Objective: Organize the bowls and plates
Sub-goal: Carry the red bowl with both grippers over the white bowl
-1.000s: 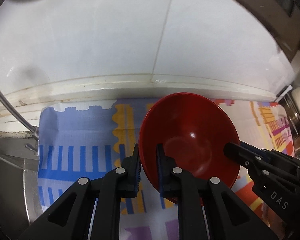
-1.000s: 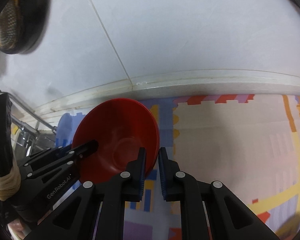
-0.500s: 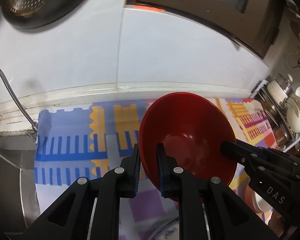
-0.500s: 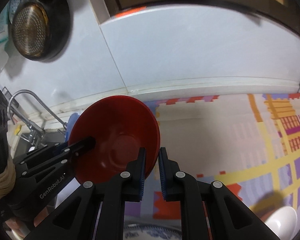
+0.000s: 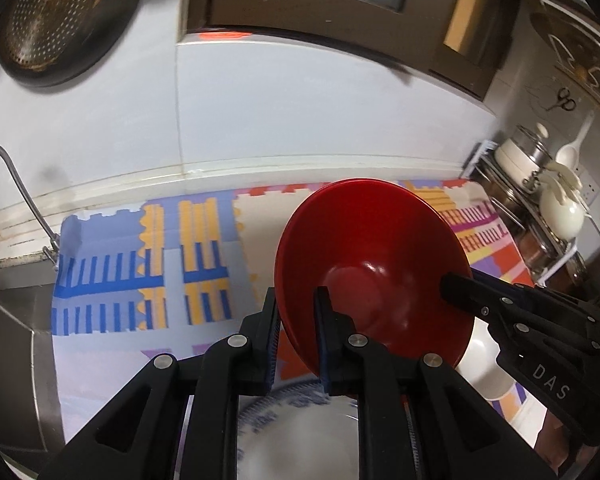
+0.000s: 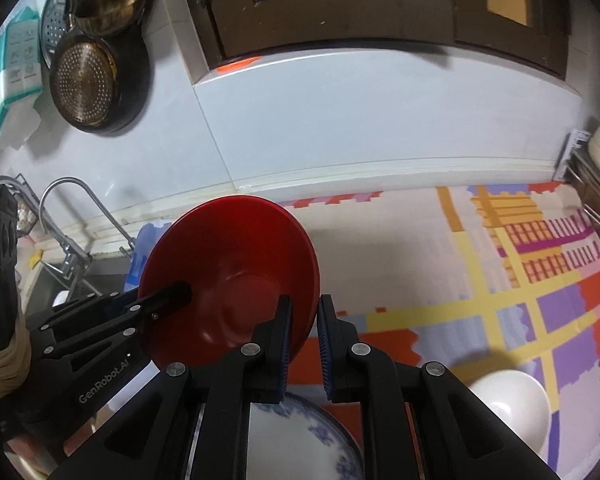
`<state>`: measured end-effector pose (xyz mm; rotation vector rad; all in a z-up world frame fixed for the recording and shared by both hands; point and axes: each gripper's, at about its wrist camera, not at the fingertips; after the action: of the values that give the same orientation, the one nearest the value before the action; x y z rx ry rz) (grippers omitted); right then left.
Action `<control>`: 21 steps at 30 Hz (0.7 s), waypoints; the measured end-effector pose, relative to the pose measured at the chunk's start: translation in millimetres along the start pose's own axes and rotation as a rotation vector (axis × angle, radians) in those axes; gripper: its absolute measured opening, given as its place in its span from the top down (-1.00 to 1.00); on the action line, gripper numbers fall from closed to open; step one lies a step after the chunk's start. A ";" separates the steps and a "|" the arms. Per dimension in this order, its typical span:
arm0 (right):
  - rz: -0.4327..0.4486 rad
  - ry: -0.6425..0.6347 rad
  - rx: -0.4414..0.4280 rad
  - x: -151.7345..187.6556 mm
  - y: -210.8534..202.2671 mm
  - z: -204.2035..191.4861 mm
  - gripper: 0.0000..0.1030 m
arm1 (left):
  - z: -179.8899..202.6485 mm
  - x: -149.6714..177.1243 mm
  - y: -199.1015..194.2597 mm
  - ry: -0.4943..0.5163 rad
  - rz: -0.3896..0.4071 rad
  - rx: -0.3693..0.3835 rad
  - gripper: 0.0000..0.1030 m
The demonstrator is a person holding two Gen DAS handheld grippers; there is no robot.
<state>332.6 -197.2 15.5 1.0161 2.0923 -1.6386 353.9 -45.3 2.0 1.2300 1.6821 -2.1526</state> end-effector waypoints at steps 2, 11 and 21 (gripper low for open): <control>0.006 0.004 0.006 3.6 -9.4 9.4 0.73 | 12.4 1.2 -2.1 0.010 0.000 0.007 0.66; 0.028 0.027 0.033 19.2 -46.2 54.4 0.73 | 68.1 7.3 -5.1 0.048 -0.015 0.039 0.65; 0.032 0.054 0.061 30.3 -74.1 103.9 0.73 | 124.7 12.2 -0.2 0.078 -0.038 0.068 0.64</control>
<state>241.2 -291.1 18.6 1.1196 2.0607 -1.6862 282.8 -148.4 -1.3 1.3273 1.6885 -2.2289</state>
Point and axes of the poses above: each gripper's, at about its wrist camera, not at the fingertips, and y roughly the way its jaws point, z to its right, x to its underside, and after that the axes turned 12 degrees about y, right-handed
